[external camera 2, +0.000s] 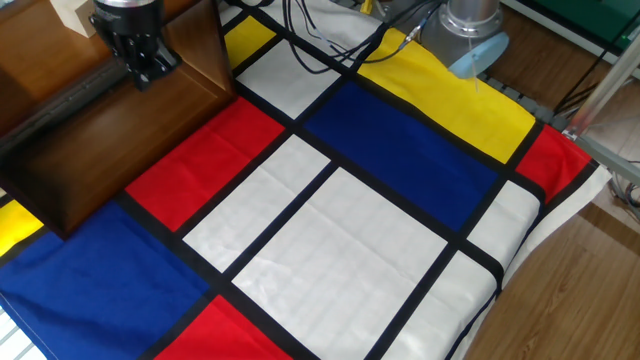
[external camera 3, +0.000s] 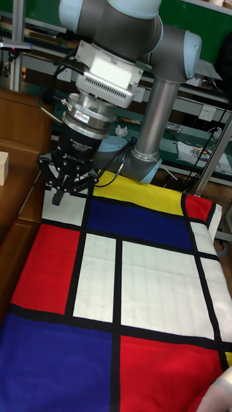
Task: Put the object on the shelf
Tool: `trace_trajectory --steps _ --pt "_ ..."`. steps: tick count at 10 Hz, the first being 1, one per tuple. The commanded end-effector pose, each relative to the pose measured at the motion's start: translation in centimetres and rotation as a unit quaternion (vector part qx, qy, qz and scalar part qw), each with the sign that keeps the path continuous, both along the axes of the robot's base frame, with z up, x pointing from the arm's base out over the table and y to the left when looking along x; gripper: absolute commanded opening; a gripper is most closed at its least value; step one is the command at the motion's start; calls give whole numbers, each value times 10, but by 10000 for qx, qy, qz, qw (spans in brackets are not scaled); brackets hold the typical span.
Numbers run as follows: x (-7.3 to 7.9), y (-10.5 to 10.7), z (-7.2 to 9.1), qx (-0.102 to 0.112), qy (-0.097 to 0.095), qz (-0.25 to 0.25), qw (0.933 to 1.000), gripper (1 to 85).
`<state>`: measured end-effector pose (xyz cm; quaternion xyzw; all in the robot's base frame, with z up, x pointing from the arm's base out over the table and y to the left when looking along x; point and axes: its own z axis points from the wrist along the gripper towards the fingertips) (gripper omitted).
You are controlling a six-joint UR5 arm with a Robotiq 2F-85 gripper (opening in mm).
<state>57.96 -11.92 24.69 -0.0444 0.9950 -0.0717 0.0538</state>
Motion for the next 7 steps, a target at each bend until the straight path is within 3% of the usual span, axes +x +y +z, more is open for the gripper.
trace_trajectory --steps 1,3,4,5,7 --pt "4 17 0 321 -80 49 9994 10" --pt "-2 10 -1 249 -23 -410 9988 10" --pt "10 45 -7 215 -45 -669 9975 10" --pt "16 62 -16 196 -74 -757 9969 10" --pt "24 65 -33 141 -98 -731 9972 10"
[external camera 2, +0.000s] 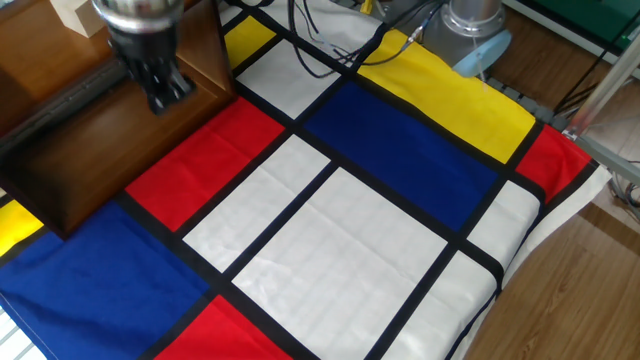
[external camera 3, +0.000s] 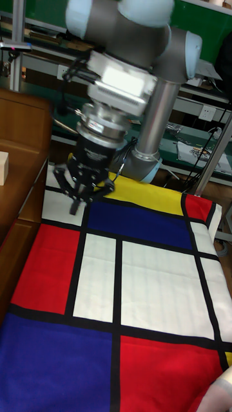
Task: Put the object on the shelf
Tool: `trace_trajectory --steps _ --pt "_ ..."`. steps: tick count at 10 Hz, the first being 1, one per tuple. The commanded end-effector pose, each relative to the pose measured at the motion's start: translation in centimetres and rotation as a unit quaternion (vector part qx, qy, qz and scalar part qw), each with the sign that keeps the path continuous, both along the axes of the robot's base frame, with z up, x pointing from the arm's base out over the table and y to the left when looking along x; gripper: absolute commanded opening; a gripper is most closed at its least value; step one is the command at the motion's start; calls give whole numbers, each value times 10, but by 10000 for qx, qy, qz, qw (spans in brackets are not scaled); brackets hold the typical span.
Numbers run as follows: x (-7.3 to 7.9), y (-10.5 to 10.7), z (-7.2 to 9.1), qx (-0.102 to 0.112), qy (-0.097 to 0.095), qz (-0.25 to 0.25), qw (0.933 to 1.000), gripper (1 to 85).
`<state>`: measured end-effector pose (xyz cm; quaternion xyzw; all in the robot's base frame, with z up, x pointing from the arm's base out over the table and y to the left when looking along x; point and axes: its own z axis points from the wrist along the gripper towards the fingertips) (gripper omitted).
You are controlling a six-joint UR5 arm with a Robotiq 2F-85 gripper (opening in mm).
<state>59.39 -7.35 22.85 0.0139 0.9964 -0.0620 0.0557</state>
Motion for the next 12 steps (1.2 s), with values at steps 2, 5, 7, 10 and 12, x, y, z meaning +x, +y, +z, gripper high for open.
trace_trajectory --steps 2,5,7,10,12 --pt "22 18 -33 82 -28 -120 9999 10" --pt "33 24 -66 33 -183 -122 9998 10" --pt "42 25 -88 -20 -237 -114 9997 10" --pt "35 12 -108 -158 -77 -367 9992 10" --pt "42 20 -119 -87 -282 -351 9989 10"
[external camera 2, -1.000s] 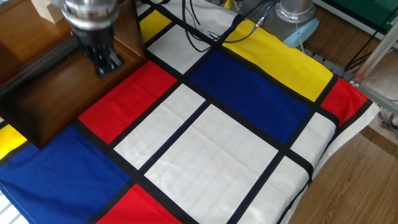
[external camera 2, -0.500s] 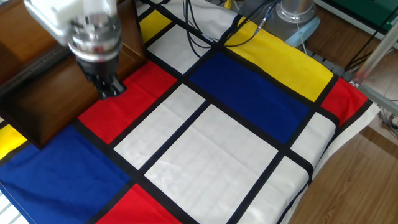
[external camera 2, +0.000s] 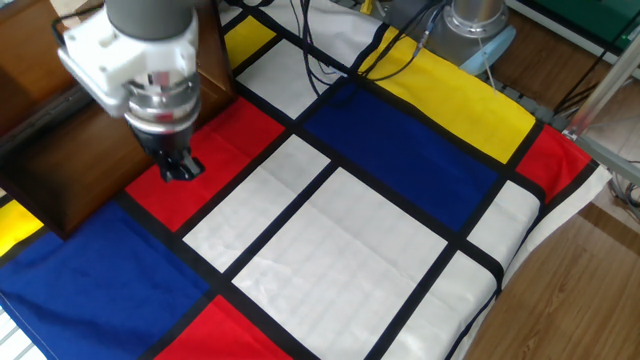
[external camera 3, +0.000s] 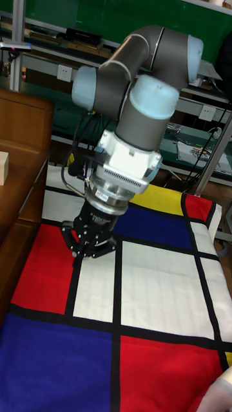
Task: Put the object on the shelf
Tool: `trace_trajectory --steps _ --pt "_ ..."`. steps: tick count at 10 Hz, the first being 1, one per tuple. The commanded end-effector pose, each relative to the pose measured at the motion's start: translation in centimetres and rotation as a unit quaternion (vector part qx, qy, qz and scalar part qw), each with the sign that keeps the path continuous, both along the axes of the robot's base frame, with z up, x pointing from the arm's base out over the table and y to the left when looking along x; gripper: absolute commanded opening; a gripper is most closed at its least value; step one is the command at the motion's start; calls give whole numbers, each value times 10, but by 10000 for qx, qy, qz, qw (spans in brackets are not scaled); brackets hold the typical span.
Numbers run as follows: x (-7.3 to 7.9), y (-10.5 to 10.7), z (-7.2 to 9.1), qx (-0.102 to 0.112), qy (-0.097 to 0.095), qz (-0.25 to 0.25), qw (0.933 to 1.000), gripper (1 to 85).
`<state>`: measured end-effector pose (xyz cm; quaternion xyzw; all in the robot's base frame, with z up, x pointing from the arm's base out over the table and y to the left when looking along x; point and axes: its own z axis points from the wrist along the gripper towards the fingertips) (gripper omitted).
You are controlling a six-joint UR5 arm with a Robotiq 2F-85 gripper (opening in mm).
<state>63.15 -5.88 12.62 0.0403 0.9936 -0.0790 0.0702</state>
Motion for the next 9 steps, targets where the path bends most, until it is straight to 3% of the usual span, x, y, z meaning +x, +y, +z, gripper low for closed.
trace_trajectory --steps 1,2,3,5,6,8,9 --pt "5 16 -12 55 -224 -113 9997 10" --pt "-2 55 -10 737 -97 -385 9965 10" --pt "-6 75 -8 1098 -14 -492 9927 10" --pt "-12 58 -11 804 121 -615 9948 10" --pt "-15 54 -13 766 211 -687 9945 10" --pt "-29 58 -17 913 544 -1012 9892 10" --pt "-29 55 -20 874 566 -1063 9889 10"
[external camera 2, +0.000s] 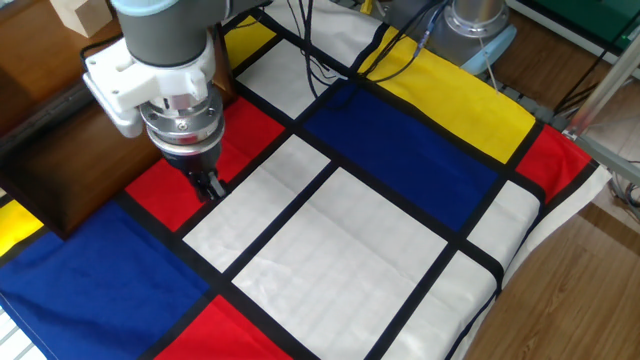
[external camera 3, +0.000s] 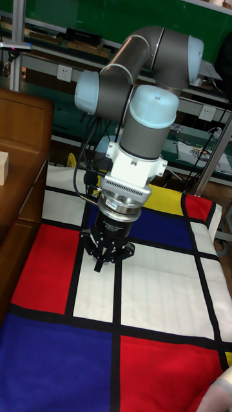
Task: Put the object on the shelf
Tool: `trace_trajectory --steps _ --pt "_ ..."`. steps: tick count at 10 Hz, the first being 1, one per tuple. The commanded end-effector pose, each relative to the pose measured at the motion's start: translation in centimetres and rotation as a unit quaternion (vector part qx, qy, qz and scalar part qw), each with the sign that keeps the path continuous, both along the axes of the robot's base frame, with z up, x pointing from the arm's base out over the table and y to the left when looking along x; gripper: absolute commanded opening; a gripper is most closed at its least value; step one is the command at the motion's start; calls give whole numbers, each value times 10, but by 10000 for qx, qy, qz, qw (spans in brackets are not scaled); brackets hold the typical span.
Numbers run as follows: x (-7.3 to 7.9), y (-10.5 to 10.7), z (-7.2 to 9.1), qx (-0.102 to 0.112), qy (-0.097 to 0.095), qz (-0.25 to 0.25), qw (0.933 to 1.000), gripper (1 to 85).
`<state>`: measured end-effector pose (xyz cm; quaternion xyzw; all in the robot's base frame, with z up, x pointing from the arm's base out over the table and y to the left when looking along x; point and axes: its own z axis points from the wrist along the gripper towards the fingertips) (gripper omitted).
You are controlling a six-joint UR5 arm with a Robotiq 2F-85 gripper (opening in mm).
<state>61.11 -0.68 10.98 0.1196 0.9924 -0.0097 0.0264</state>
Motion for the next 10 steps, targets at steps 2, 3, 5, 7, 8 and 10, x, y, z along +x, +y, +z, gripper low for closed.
trace_trajectory --steps 2,3,5,7,8,10 --pt "-3 1 -9 95 143 -268 9995 10" --pt "0 1 -10 111 91 -236 9996 10" --pt "2 -1 -8 86 46 -181 9998 10" --pt "4 -1 -8 100 24 -134 9999 10" --pt "5 -2 -8 84 24 -119 9999 10" --pt "5 -3 -7 83 25 -88 9999 10"
